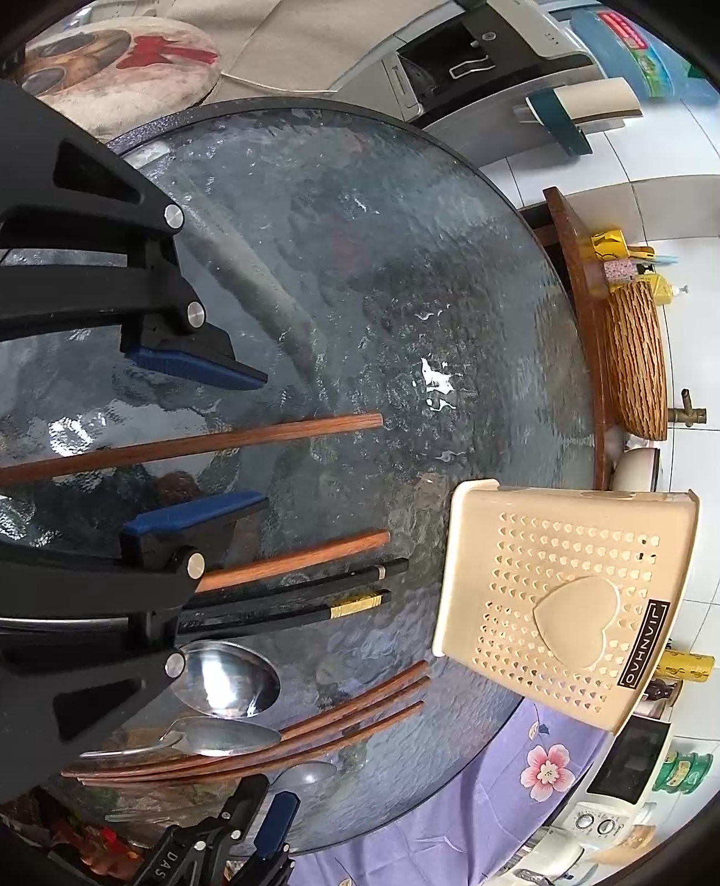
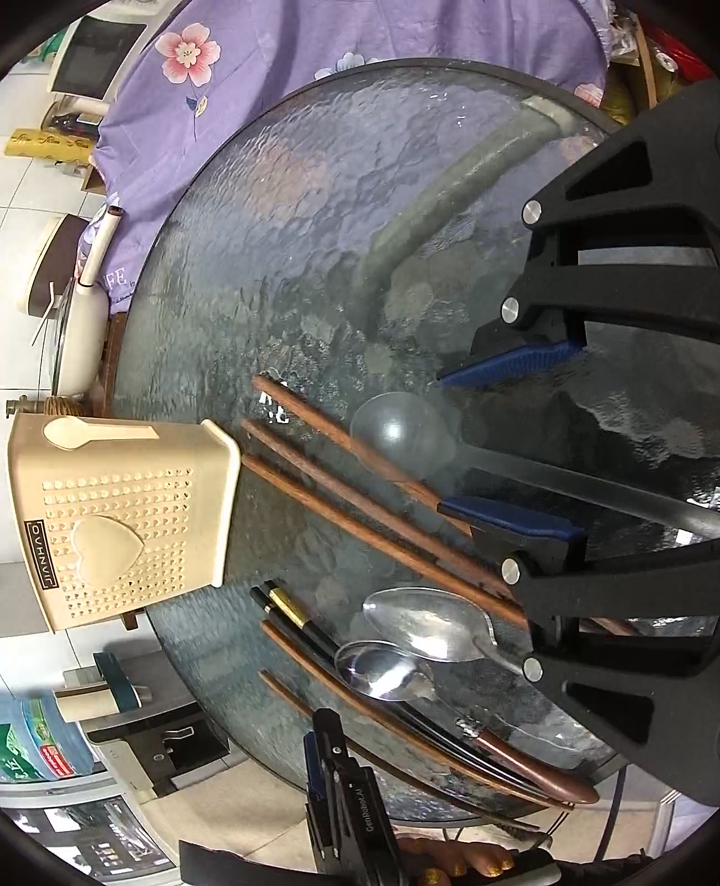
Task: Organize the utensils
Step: 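Grasp a brown wooden chopstick with the left tool while the right tool grasps the clear plastic spoon, then lift the chopstick and spoon and carry both over the beige utensil holder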
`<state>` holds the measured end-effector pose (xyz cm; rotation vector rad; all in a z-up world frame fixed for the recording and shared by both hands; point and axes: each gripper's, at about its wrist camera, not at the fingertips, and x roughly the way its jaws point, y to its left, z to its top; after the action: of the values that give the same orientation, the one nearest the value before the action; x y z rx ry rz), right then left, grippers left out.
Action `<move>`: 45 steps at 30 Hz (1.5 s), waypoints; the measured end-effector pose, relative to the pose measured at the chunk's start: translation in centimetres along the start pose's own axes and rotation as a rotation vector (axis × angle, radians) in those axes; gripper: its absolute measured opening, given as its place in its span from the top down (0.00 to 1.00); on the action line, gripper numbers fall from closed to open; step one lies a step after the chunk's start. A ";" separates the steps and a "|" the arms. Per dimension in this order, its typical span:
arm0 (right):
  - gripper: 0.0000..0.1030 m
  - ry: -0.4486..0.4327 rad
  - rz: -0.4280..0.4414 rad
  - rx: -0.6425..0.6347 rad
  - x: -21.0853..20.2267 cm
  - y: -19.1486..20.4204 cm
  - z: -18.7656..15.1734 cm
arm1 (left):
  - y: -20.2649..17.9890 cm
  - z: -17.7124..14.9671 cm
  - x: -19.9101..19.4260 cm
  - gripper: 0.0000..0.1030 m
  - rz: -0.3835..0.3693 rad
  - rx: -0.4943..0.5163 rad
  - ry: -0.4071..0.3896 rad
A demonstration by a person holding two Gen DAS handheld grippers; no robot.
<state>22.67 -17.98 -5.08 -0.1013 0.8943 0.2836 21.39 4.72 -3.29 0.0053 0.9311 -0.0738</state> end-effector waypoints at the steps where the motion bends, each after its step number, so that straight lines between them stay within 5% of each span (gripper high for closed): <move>1: 0.61 -0.003 -0.005 -0.004 0.2 0.0 0.2 | 0.0 0.2 0.1 0.66 0.003 0.000 0.000; 21: 0.64 0.020 -0.007 -0.018 1.3 0.1 2.1 | -0.4 2.0 1.5 0.81 0.037 0.008 0.027; 26: 0.64 0.022 -0.006 -0.023 1.6 0.2 2.4 | 0.2 2.6 1.8 0.93 0.032 -0.007 0.043; 45: 0.64 -0.101 0.094 0.010 -0.3 -1.5 3.5 | 0.8 4.2 0.6 0.94 -0.031 -0.070 -0.031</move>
<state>25.53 -18.74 -2.72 -0.0355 0.8011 0.3691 25.18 5.38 -1.27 -0.0745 0.9023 -0.0700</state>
